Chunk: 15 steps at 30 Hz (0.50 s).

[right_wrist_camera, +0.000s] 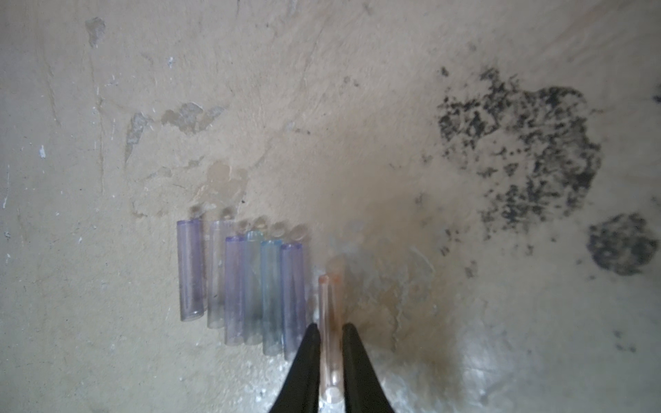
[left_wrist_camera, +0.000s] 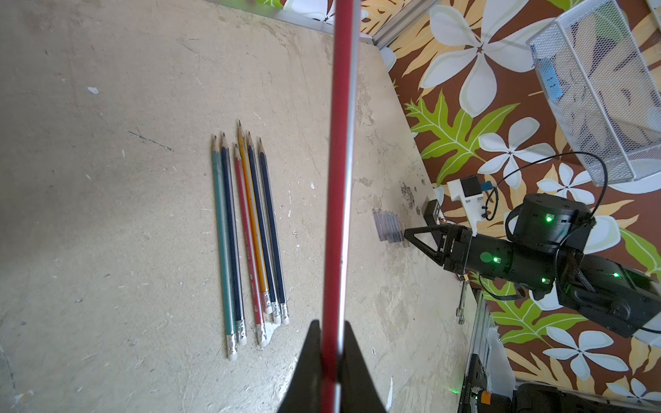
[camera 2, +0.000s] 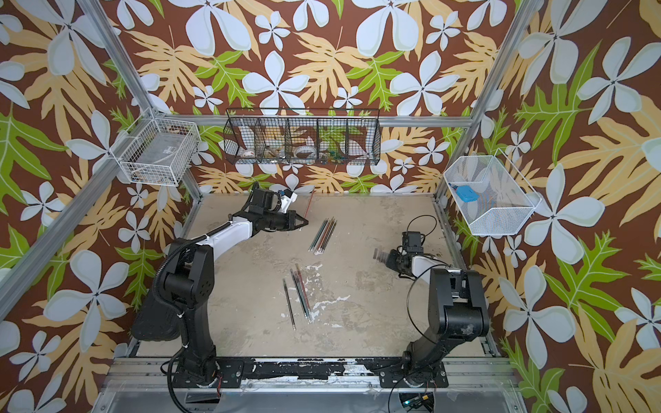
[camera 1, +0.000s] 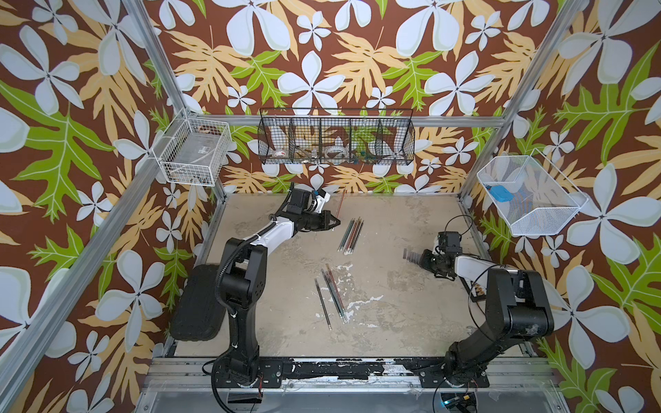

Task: Remove the protective cover of the pencils
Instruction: Place the protective sleeve at the center of the board.

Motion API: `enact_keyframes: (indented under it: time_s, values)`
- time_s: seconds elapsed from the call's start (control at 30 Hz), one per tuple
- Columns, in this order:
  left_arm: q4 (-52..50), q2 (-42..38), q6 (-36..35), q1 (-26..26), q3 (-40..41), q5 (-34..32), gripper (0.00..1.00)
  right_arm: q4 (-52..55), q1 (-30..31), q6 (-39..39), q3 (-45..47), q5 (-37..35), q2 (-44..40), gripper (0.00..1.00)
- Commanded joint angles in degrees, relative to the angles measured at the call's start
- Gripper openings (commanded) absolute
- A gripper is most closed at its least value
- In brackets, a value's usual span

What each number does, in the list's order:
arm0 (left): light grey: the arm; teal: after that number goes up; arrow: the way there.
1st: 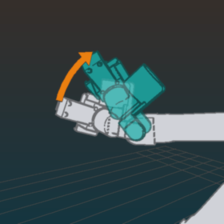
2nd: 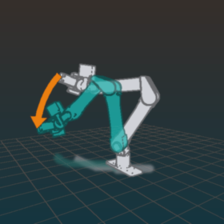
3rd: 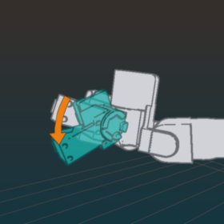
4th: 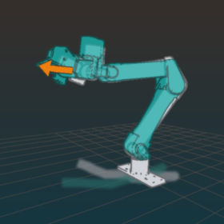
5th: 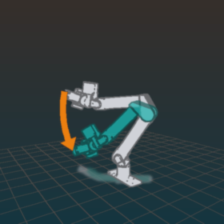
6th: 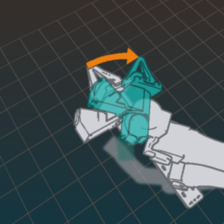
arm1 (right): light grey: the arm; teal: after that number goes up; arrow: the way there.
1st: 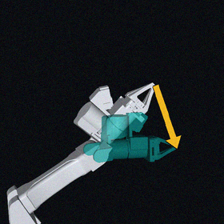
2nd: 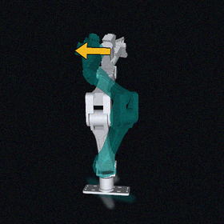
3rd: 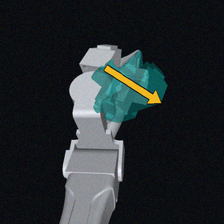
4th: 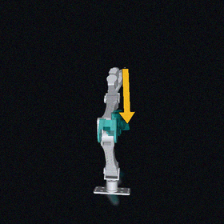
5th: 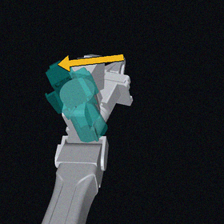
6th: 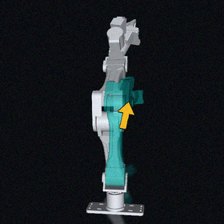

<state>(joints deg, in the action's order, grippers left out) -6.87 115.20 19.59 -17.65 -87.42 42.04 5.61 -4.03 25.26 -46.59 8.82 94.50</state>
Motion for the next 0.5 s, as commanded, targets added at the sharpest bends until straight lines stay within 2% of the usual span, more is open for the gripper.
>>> enact_keyframes:
  time_s: [0.0,0.47]
  values:
    - [1.03,-0.28,0.10,0.13,0.04,0.61,0.00,-0.95,0.05,0.51,-0.46,-0.28,0.24,0.13]
    - [1.07,-0.22,0.10,0.10,0.03,0.94,0.00,-0.97,-0.05,0.89,-1.75,-0.33,2.00,0.12]
